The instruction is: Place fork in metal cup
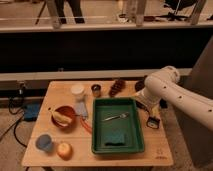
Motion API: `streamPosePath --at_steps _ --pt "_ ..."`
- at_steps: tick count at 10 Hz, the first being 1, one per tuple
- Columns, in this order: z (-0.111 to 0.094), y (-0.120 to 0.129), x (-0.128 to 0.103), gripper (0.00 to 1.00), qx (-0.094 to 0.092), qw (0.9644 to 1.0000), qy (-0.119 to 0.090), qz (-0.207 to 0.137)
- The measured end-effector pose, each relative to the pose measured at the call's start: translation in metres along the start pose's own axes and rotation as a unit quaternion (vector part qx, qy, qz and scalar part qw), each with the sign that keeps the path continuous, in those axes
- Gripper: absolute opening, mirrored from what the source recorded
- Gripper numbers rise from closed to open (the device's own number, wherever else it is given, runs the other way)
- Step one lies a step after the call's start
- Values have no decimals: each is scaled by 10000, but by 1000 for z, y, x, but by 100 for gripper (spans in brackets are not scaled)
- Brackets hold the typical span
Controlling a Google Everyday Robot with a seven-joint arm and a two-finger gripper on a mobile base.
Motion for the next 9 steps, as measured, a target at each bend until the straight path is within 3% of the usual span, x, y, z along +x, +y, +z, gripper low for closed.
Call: streamPosePath --at_steps 6,9 --pt "5 -3 25 80 110 9994 305 83" --pt "8 -5 34 80 106 9997 205 107"
